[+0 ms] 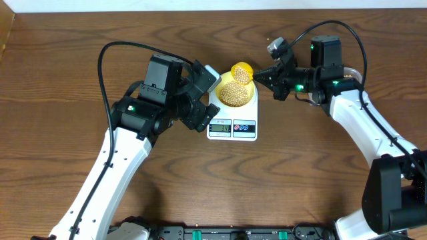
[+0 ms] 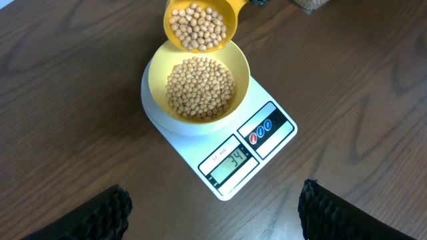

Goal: Scoop item into bowl and weigh 50g on scale
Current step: 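Tip the scoop with the right gripper to pour soybeans into the bowl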

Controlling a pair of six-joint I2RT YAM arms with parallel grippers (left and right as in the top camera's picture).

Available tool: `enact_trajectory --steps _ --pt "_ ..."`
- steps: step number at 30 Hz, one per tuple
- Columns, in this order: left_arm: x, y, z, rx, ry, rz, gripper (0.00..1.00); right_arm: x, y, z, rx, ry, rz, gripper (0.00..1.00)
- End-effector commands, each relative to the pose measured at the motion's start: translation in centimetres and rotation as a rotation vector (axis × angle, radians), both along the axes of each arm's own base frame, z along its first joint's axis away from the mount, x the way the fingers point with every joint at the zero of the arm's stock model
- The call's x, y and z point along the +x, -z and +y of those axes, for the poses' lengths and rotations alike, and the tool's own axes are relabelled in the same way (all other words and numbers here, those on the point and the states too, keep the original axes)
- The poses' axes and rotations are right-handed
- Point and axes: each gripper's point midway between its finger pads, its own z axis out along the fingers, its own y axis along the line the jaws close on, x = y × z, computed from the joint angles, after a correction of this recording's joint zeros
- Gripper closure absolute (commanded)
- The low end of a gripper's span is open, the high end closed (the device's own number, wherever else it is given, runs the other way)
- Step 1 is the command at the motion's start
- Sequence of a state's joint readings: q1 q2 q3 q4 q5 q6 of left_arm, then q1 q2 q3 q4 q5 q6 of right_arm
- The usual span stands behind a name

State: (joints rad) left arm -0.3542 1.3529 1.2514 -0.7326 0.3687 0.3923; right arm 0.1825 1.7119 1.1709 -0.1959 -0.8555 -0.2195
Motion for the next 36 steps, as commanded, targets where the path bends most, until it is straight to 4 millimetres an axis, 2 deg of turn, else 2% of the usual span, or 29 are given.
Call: enact_trajectory --steps 1,36 --pt "-0.12 0.18 0.03 -0.011 -0.004 0.013 0.18 -0.21 0.39 0.43 -0.007 -0.027 -0.017 0.99" --pt "-0.12 0.18 0.03 -0.011 -0.004 0.013 0.18 0.04 0.64 0.19 -0.079 -0.080 -0.150 0.99"
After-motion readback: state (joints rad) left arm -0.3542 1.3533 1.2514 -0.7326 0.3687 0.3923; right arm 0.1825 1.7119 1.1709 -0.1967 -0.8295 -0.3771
